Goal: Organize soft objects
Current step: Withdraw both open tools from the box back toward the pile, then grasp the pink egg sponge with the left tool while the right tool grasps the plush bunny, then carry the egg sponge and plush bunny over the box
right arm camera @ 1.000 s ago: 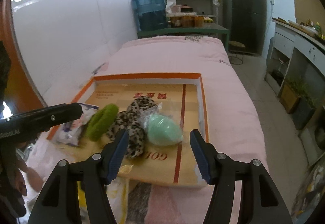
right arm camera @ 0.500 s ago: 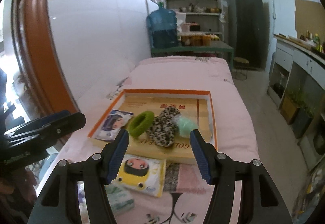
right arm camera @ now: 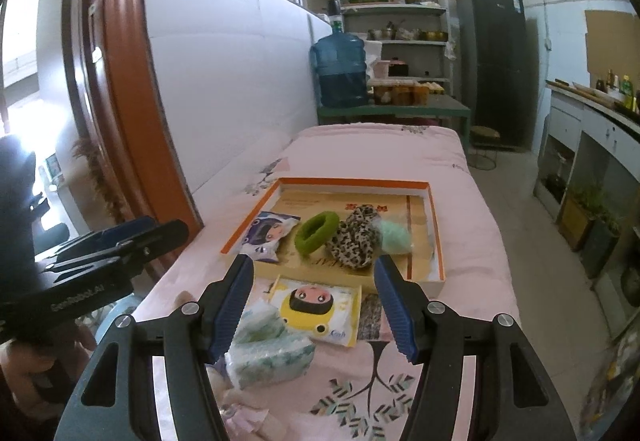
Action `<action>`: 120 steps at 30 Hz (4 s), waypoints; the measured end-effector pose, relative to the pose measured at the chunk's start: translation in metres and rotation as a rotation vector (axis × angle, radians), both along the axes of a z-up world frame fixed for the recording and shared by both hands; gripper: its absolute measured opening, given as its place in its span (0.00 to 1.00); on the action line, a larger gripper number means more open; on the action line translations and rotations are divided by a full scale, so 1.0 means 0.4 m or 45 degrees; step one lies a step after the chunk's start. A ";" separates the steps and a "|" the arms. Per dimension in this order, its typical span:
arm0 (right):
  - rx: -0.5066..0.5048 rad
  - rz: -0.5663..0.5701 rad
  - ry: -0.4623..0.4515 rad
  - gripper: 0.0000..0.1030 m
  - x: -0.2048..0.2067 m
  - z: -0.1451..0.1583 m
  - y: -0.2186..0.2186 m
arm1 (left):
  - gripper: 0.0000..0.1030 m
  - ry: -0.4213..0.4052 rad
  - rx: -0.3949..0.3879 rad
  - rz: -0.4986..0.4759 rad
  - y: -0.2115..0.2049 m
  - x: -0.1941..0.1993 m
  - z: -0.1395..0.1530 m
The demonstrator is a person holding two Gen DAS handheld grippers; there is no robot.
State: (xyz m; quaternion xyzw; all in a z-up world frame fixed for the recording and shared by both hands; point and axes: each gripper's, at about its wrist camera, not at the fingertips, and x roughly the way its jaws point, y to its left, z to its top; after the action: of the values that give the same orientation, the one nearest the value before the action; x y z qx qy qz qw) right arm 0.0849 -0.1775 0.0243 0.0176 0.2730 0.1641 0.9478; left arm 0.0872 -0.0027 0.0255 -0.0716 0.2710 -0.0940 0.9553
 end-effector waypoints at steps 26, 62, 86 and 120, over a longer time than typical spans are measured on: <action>-0.035 0.144 0.063 0.63 -0.139 -0.084 0.056 | 0.60 -0.029 -0.065 0.087 0.093 -0.156 -0.067; -0.243 0.377 0.296 0.70 -0.086 -0.345 0.201 | 0.48 0.379 -0.031 0.074 0.152 0.069 -0.336; -0.143 0.408 0.299 0.47 -0.124 -0.299 0.179 | 0.36 0.264 -0.085 0.085 0.153 -0.002 -0.295; -0.047 0.326 0.146 0.45 -0.152 -0.156 0.082 | 0.36 0.085 -0.021 0.022 0.075 -0.024 -0.147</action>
State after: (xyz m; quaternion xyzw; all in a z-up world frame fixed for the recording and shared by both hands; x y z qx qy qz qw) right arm 0.0240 -0.1449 -0.0381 -0.0255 0.3297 0.2773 0.9021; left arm 0.0777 0.0274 -0.0332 -0.0849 0.3013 -0.0857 0.9459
